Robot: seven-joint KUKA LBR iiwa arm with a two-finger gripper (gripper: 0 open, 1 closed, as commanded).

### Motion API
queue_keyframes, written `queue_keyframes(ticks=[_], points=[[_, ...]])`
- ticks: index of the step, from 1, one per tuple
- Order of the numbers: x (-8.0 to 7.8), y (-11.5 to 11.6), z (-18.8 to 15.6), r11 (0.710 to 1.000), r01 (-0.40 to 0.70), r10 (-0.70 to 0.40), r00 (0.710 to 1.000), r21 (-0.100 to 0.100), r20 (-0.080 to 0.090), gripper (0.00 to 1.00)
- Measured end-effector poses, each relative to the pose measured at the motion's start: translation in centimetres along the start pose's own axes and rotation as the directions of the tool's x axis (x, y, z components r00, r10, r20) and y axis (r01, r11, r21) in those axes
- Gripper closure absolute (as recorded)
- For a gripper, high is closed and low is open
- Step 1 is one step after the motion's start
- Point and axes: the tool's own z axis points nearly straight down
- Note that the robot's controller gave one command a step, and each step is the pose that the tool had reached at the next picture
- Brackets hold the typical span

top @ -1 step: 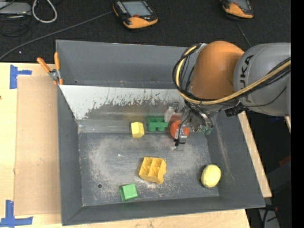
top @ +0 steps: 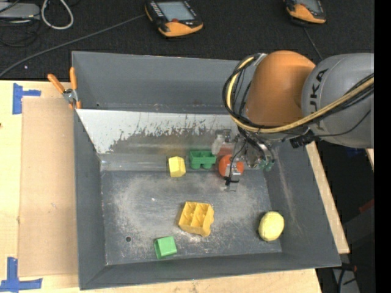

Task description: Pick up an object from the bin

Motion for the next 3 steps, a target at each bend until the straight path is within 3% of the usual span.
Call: queue_keyframes(ticks=[1, 2, 3], points=[[6.0, 2.8, 8.0, 0.994, 0.106, -0.106, 0.994, -0.001, -0.002, 0.00], [7.4, 4.2, 6.9, 0.977, 0.212, -0.212, 0.977, 0.002, 0.004, 0.00], [12.9, 7.4, 6.2, 0.977, 0.214, -0.214, 0.977, -0.003, -0.011, 0.00]])
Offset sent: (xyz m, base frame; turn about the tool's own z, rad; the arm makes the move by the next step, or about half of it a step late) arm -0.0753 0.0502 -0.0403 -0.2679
